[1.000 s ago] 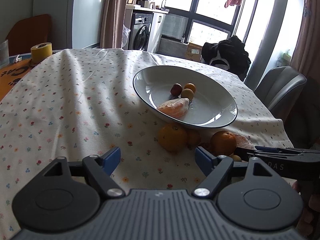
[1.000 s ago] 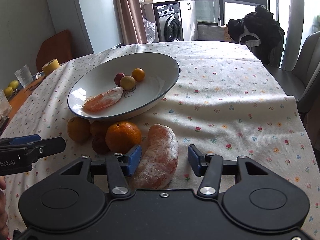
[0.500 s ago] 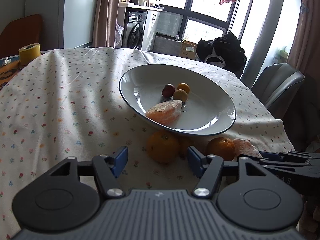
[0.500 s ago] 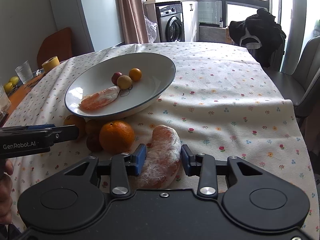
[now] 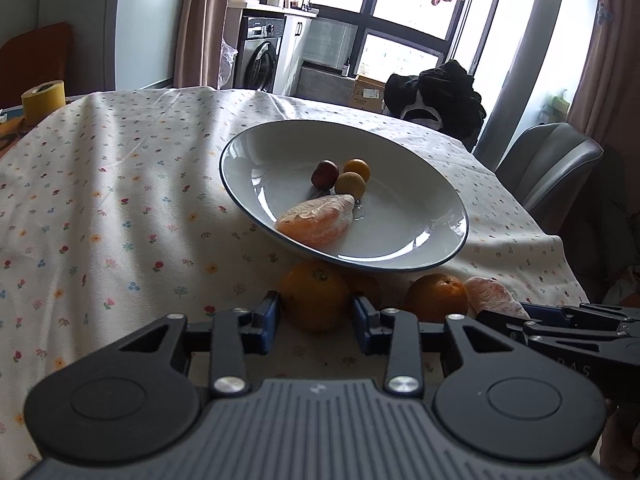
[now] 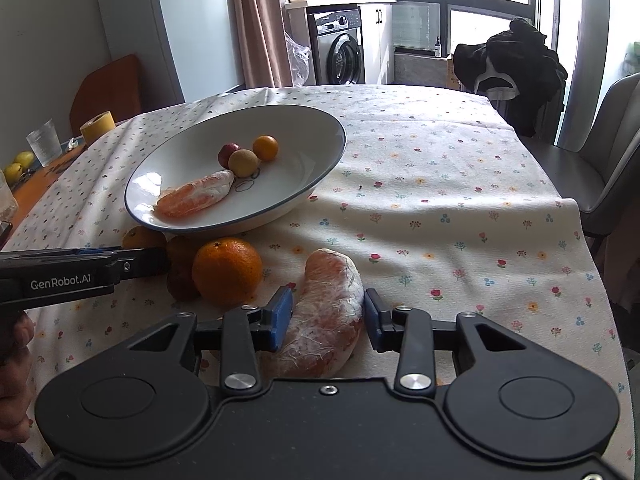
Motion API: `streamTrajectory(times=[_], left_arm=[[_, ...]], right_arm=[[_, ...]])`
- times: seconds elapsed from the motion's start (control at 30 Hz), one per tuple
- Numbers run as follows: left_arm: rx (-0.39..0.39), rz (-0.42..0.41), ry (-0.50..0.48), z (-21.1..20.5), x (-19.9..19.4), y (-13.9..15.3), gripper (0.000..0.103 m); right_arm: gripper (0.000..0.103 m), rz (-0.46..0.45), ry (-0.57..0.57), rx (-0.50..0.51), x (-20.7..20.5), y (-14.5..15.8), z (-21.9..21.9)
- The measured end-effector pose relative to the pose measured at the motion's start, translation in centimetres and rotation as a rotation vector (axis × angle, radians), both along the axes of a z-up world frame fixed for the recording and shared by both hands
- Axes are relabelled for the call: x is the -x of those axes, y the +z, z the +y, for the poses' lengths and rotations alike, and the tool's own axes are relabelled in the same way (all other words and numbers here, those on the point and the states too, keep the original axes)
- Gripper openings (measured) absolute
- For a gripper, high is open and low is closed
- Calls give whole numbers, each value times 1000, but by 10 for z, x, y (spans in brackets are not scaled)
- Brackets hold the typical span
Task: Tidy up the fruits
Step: 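Grasp a mandarin orange with the left tool while the right tool grasps the wrapped pink pomelo segment, then carry the mandarin into the bowl and open the left tool while the right tool releases the pomelo there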
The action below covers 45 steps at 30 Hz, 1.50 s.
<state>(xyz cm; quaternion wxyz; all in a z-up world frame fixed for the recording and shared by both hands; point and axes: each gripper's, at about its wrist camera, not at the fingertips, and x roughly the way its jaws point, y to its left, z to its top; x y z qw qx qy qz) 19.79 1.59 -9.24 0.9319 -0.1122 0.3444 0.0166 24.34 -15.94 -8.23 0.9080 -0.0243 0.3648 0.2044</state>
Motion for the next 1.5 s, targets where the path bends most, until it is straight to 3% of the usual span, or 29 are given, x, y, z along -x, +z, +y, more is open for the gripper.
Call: streamTrajectory(times=[0.63, 0.73, 1.2, 1.5], left_arm=[[33, -34, 1, 6, 38, 8, 36], [33, -38, 7, 7, 43, 10, 36], [23, -70, 32, 10, 53, 22, 36], [13, -85, 34, 8, 57, 29, 36]], right_arm=[[42, -19, -41, 83, 24, -1, 11], [38, -32, -47, 100, 25, -1, 14], [18, -49, -51, -21, 30, 12, -8], [17, -72, -40, -102, 32, 26, -15]])
